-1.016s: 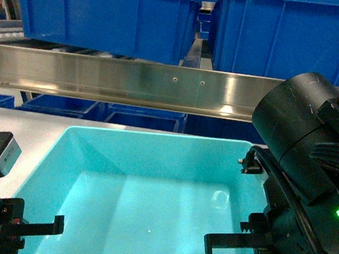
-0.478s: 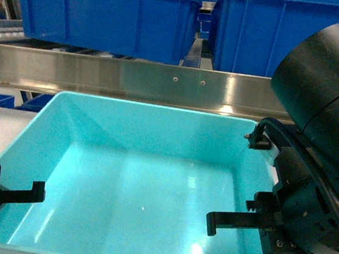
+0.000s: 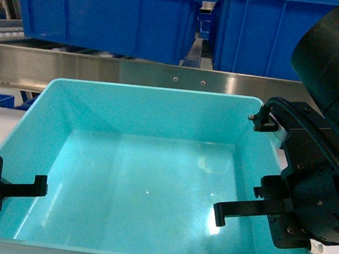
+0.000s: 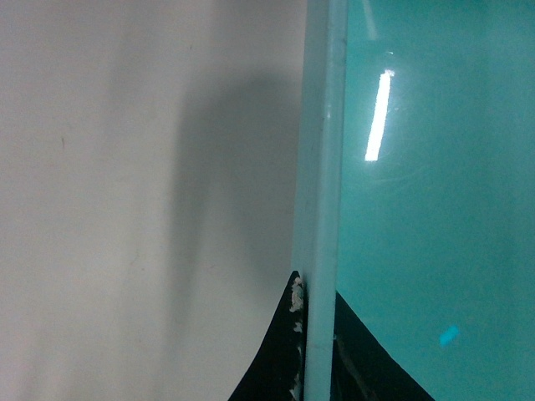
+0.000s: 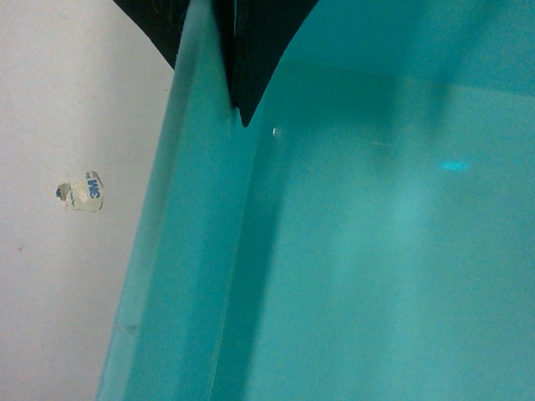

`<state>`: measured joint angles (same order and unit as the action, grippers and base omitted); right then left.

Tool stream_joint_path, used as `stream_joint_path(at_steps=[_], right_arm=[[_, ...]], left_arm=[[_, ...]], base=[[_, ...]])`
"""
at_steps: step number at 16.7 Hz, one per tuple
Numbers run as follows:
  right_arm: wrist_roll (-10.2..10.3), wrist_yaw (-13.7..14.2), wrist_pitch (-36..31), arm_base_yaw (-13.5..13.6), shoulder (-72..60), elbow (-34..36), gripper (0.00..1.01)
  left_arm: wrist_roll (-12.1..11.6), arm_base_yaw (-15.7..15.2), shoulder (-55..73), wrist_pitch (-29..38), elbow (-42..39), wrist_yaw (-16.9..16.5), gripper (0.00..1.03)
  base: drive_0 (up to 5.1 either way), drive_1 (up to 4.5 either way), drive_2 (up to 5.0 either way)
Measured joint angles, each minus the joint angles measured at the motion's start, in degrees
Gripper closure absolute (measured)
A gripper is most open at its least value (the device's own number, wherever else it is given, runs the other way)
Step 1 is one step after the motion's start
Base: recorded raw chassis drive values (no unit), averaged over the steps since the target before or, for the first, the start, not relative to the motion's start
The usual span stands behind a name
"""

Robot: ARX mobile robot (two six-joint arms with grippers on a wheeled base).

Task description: Organize blue bins on left shelf correctly

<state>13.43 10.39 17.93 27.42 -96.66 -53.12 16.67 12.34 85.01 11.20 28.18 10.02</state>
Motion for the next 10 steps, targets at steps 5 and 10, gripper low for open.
stream_joint_path(at_steps=[5, 10], right_arm=[[-0.1, 0.0, -0.1, 0.0, 0.0, 0.0, 0.99], [-0.2, 0.1, 0.0, 0.0, 0.0, 0.2, 0.99]], left_arm=[[0.0, 0.0, 0.0, 0.1, 0.1, 0.0, 1.01], [0.0, 0.2, 0.0, 0.0, 0.1, 0.0, 1.01]], base=[[-0.5, -0.69, 1.3], [-4.6, 0.57, 3.9]])
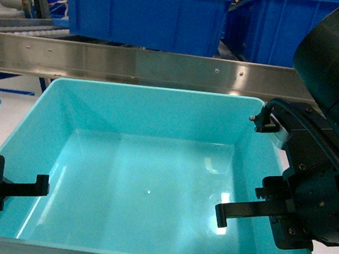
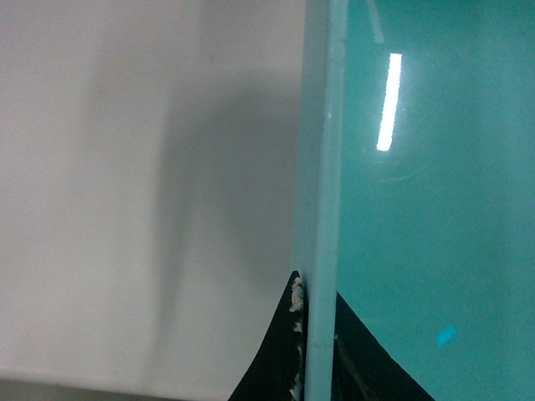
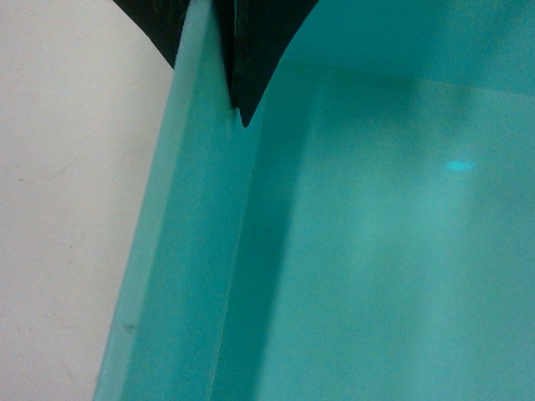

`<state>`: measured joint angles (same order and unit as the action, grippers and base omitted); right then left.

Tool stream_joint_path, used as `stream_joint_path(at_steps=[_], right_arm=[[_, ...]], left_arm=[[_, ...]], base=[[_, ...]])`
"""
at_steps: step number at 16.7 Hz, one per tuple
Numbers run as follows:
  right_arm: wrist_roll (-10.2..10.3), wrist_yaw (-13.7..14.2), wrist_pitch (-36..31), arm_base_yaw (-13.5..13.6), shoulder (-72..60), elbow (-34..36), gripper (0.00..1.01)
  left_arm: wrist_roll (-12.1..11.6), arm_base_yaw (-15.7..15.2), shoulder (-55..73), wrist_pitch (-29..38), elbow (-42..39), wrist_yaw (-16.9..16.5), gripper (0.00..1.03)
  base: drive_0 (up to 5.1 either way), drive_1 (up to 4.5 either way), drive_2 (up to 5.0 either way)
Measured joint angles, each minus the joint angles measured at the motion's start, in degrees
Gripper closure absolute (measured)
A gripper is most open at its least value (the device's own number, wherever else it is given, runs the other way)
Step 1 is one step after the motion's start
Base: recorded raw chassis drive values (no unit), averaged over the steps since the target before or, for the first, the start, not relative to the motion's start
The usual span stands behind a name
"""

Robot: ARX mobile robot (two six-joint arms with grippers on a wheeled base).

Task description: Organize blue bins on left shelf correctly

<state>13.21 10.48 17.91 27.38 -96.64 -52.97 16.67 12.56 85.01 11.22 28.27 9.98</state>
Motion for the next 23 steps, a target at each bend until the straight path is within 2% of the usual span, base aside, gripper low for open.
stream_joint_path(at_steps=[17, 23], right_arm=[[0.0, 0.1, -0.1, 0.3, 0.0, 0.0, 0.99], [0.0, 0.1, 0.1, 0.3, 0.0, 0.0, 0.99]], left_arm=[[-0.2, -0.2, 0.0, -0.1, 0.0, 0.0, 1.01], [-0.2, -0.1, 0.0, -0.1, 0.0, 0.1, 1.01]], base=[[-4.8, 1.38, 3.5], [-5.0, 2.38, 2.4]])
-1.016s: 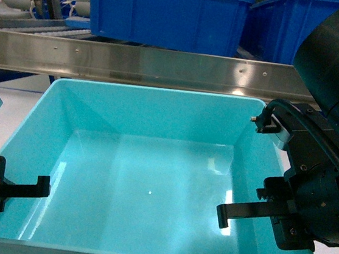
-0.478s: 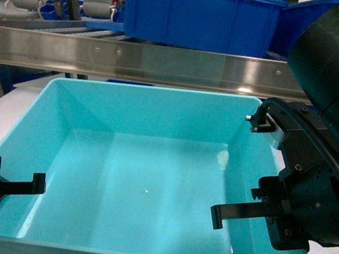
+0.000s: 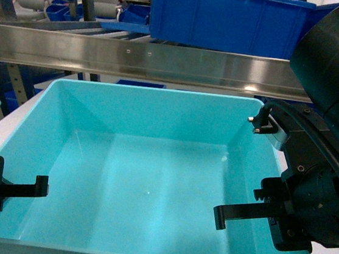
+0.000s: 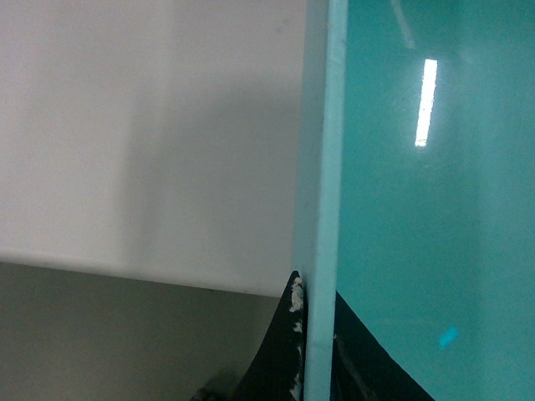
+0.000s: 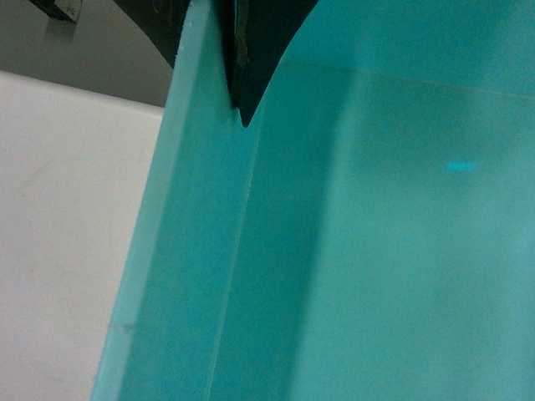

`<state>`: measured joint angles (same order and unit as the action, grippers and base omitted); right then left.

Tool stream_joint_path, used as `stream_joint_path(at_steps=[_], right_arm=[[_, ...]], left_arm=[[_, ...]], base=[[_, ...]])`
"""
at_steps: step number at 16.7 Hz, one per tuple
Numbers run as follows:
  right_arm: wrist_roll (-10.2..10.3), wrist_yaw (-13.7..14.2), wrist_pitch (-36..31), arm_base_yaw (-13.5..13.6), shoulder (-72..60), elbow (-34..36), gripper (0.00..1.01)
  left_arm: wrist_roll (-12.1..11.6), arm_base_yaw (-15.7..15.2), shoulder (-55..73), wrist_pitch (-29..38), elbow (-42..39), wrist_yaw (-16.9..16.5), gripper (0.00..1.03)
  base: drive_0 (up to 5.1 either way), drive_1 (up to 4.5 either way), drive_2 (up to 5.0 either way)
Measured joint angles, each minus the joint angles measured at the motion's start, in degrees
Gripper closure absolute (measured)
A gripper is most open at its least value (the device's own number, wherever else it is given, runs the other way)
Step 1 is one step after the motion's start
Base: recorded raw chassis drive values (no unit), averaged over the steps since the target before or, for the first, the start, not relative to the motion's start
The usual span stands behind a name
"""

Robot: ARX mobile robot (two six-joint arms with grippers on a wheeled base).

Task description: Organize blue bins on left shelf correctly

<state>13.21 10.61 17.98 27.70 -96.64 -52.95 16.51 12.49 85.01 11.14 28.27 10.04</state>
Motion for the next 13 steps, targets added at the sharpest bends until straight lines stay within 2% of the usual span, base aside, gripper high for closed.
stream_joint_path(at_steps=[13], right_arm=[[0.0, 0.0, 0.0, 0.0, 0.0, 0.0, 0.99]], left_arm=[[0.0, 0.0, 0.0, 0.0, 0.0, 0.0, 1.01]], base=[[-5.0, 2.49, 2.5]])
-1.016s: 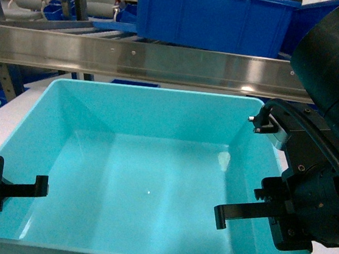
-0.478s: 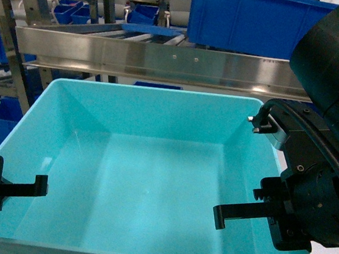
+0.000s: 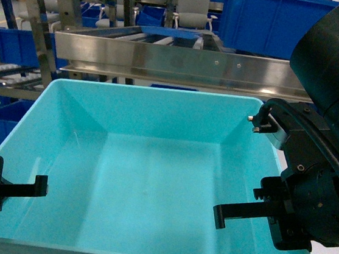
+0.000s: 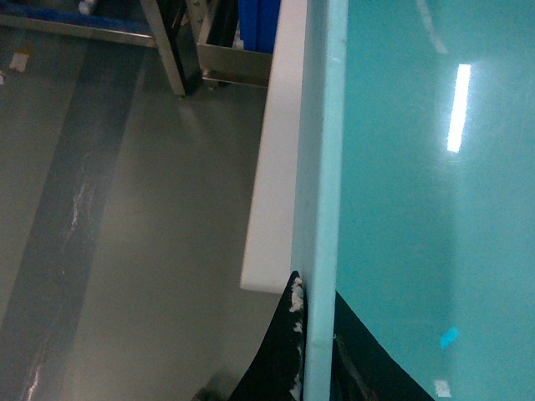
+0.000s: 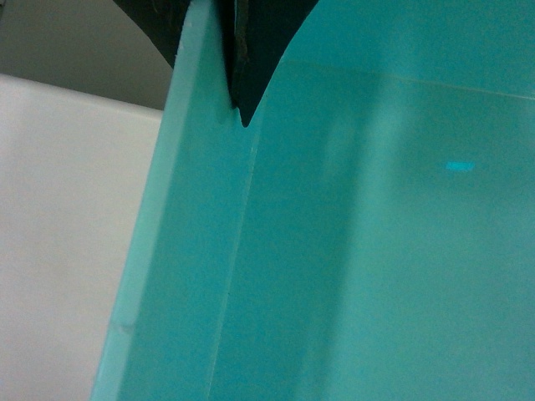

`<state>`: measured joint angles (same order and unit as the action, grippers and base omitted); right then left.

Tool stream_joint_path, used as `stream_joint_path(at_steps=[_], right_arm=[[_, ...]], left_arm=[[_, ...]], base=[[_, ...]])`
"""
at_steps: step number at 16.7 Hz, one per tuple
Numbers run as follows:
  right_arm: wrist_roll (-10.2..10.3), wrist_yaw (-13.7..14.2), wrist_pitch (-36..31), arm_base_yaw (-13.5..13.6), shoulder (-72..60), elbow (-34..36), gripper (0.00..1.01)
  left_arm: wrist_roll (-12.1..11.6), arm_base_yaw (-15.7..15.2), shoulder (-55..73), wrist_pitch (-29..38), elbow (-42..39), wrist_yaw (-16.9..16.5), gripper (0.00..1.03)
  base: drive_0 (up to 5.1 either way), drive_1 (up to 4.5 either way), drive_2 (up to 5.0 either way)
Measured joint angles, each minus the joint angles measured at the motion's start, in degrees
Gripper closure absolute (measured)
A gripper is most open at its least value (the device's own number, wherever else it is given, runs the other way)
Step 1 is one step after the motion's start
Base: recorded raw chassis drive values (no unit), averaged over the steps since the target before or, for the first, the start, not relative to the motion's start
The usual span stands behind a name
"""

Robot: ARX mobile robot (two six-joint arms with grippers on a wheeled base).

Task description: Organize blue bins on left shelf correctly

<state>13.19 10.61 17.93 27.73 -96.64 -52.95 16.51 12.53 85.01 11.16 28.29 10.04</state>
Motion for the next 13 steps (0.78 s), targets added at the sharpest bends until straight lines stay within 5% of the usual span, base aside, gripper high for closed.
stream_joint_path(at_steps=[13], right_arm=[[0.0, 0.0, -0.1, 0.0, 0.0, 0.0, 0.99]], left_arm=[[0.0, 0.0, 0.0, 0.0, 0.0, 0.0, 1.01]], base=[[-5.0, 2.43, 2.4]])
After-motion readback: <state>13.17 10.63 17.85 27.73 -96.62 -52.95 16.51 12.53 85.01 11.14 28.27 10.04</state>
